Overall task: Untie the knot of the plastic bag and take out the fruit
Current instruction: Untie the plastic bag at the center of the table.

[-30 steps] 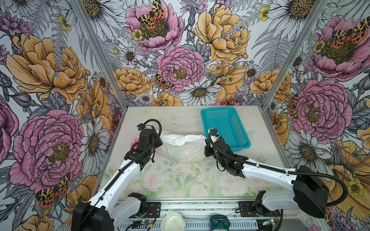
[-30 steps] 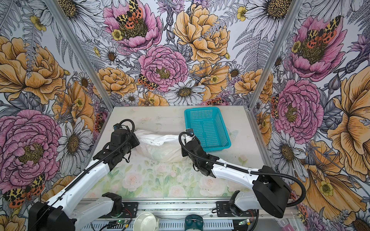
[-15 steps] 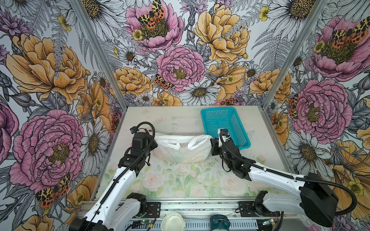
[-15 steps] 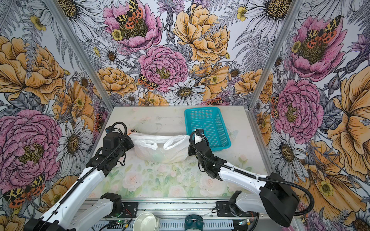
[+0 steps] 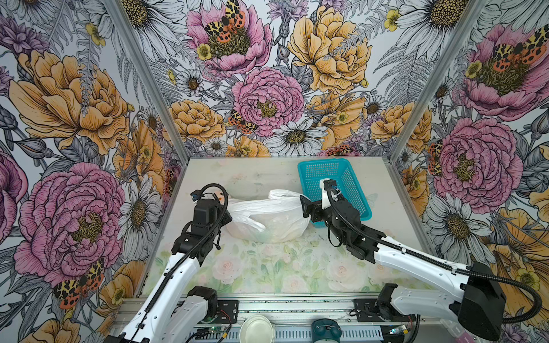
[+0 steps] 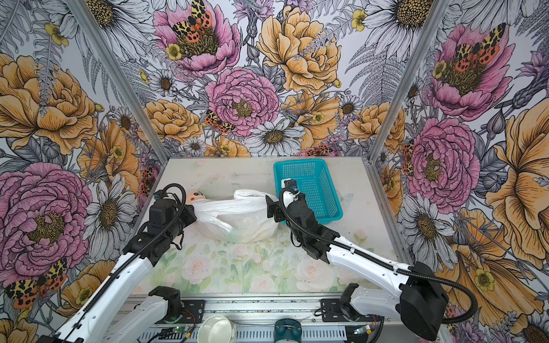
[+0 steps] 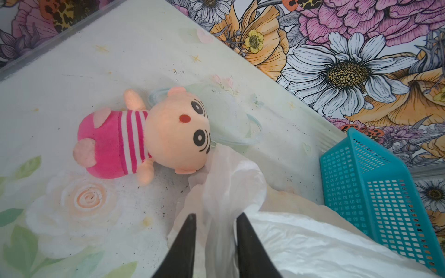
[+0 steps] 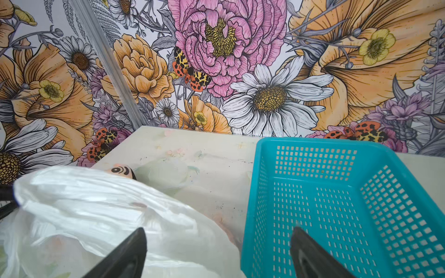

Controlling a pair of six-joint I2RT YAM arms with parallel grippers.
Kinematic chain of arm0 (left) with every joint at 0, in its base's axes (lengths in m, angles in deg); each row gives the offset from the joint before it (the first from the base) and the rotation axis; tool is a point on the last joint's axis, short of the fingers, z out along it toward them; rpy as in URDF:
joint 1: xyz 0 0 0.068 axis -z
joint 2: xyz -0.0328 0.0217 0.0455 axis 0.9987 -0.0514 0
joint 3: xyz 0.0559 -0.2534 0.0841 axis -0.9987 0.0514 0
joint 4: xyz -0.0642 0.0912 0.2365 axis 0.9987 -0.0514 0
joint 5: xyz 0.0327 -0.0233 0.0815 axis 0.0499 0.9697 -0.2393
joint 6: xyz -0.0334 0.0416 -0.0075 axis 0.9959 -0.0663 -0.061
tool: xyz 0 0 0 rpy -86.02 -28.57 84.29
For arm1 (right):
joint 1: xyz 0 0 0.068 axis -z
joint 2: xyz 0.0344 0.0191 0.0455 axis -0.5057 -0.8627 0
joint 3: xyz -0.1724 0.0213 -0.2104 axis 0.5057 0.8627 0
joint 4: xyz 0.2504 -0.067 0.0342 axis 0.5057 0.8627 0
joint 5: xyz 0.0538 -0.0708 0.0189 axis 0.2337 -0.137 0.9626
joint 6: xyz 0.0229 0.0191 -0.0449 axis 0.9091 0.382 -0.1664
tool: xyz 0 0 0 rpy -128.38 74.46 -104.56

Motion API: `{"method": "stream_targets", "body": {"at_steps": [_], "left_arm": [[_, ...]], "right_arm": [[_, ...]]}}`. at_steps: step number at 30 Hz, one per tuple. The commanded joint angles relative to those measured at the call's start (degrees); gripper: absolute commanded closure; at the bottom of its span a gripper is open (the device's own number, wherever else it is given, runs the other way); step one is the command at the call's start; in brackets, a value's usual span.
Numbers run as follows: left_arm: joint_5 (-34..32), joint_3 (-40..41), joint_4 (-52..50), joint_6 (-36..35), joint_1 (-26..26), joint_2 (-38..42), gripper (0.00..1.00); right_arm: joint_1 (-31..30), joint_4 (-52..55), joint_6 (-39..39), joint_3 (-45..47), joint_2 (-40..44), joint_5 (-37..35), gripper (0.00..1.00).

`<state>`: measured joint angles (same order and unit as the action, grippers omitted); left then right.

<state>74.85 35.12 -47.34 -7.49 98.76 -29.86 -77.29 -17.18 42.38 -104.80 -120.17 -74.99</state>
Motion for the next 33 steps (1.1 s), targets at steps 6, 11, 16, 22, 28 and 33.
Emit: {"method": "stream_targets", "body": {"at_steps": [6, 11, 16, 22, 28, 33], "left_arm": [[-2.03, 0.47, -2.16, -1.43, -0.1, 8.58, 0.14], [-4.31, 2.26, -2.57, -1.75, 0.96, 16.17, 0.01], [-9.8, 4.69, -2.58, -2.73, 6.67, 21.32, 0.01], [-22.52, 7.96, -2.58, -4.46, 20.39, 25.42, 0.01], [-30.6, 7.83, -2.58, -5.02, 30.72, 24.14, 0.01], [-30.55, 7.54, -1.04, -7.22, 35.38, 20.39, 0.01]], "right_arm": [[-1.11, 9.13, -1.59, -6.97, -4.71, -0.72, 0.01], [-3.67, 8.74, -7.82, -8.78, -7.37, -0.25, 0.01], [-6.09, 7.67, -13.56, -9.35, -7.5, -0.04, 0.01], [-6.02, 8.89, -15.43, -13.35, -13.12, -5.05, 0.0], [-5.41, 10.86, -16.34, -20.46, -20.21, -4.9, 0.0], [-4.12, 11.11, -15.9, -24.35, -24.04, -5.91, 0.15]]}}
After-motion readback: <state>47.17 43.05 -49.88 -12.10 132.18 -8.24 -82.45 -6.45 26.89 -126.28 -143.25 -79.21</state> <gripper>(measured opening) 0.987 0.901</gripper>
